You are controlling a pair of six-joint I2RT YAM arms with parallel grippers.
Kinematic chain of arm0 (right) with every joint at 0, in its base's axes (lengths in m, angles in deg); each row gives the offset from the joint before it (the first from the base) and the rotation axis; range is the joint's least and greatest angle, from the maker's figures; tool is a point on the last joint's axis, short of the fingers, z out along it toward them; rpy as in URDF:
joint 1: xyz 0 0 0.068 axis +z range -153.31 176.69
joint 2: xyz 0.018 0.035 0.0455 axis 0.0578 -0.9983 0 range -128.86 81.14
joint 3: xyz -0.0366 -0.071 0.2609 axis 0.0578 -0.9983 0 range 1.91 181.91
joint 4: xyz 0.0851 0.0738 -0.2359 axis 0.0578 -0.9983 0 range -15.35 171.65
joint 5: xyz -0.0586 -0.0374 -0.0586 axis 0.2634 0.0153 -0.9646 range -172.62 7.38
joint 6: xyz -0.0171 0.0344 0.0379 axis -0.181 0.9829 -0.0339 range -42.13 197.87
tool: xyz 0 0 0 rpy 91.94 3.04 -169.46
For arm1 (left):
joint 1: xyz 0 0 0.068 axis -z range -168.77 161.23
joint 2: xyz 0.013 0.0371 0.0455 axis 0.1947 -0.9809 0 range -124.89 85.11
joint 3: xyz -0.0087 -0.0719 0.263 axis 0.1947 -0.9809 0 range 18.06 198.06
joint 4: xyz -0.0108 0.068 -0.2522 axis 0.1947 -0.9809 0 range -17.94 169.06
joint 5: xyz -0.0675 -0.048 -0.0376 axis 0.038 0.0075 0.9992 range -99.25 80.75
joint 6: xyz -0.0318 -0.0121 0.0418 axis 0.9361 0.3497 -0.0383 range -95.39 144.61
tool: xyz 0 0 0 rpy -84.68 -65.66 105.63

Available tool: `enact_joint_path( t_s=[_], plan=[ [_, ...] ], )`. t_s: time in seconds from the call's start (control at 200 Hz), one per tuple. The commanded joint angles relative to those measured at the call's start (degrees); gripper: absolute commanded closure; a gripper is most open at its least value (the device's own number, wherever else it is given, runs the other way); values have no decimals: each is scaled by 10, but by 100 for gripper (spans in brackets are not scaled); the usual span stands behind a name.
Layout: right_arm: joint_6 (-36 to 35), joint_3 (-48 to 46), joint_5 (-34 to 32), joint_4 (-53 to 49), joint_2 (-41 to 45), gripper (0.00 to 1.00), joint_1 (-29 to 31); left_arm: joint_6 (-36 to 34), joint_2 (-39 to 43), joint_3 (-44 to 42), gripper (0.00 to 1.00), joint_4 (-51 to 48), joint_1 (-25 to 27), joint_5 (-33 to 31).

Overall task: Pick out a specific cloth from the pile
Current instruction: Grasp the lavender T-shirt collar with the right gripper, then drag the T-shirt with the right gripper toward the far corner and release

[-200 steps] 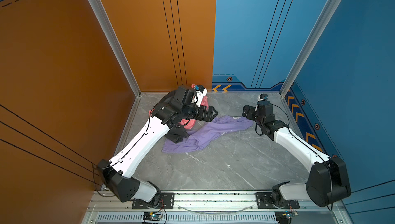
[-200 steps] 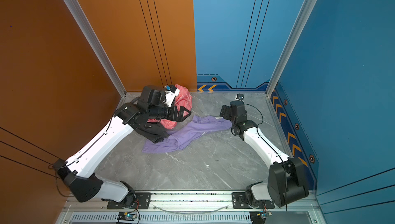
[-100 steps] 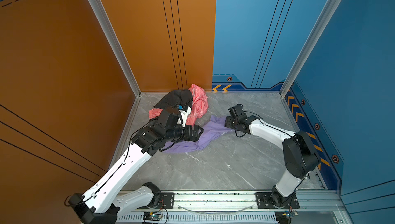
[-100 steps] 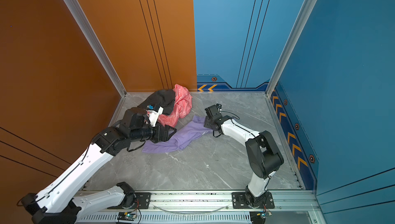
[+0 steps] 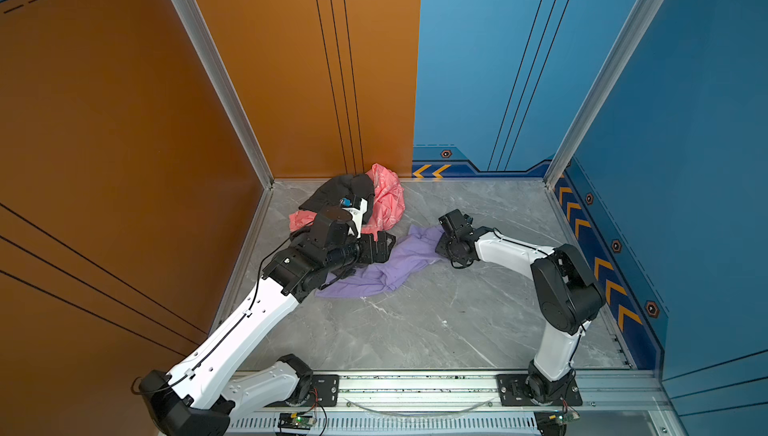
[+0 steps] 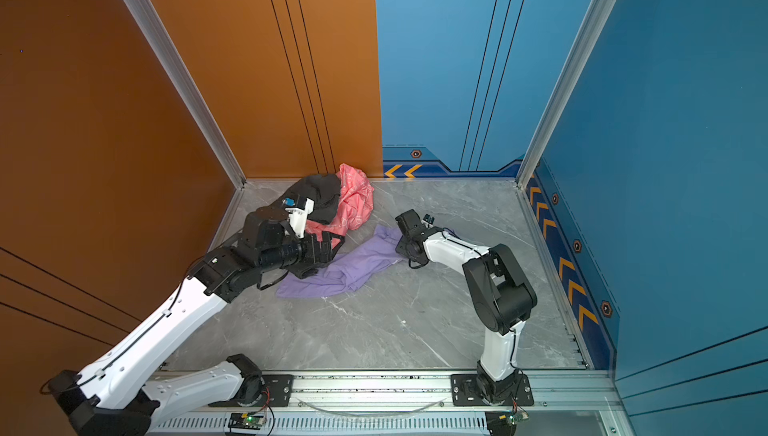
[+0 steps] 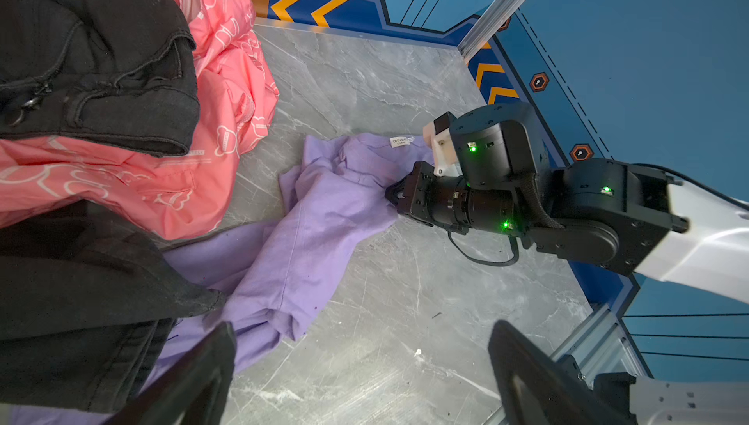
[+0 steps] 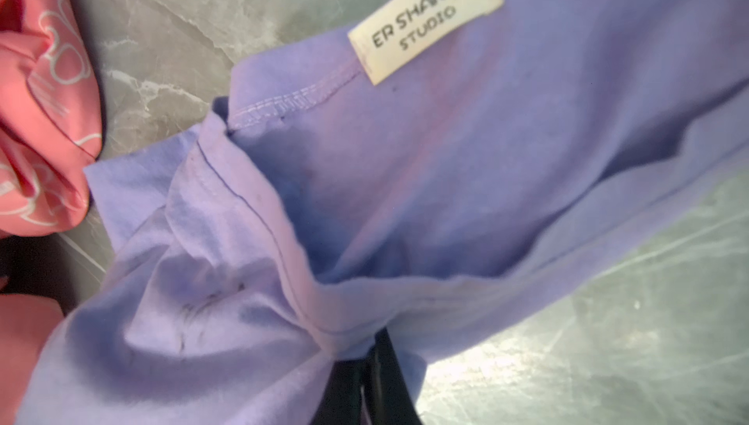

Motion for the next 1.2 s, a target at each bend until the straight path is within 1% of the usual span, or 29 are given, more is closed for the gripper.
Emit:
enact_joint_path(
  t_s=[0.0,0.15,0.265,0.46,0.616,0.716,0.806,0.886,1.021,1.116,1.196],
  plan=[
    [13,8,-22,-8,19,100,-11,16,9,-13,2,44,-7,-15],
    [-8,12,-56,4,59,100,-34,13,6,-9,2,66,-7,-16],
    [-26,17,-73,11,93,100,-68,-7,3,2,2,67,-7,-5],
    [-34,20,-68,24,151,100,-163,-29,-3,9,2,68,-8,-4],
    [-53,54,-65,27,180,100,-242,-29,-19,18,2,81,-7,5],
    [-71,107,-47,32,170,100,-279,-28,-30,25,2,89,-6,7],
    [-78,159,-17,68,149,100,-297,-32,-41,32,2,95,-8,9],
    [-78,211,1,102,124,100,-303,-36,-51,42,2,98,-7,14],
    [-83,328,31,144,71,100,-310,-43,-66,59,2,98,-10,18],
    [-103,416,61,162,30,100,-310,-46,-71,64,2,98,-12,18],
    [-126,469,88,165,2,100,-310,-46,-72,64,2,98,-14,14]
  ],
)
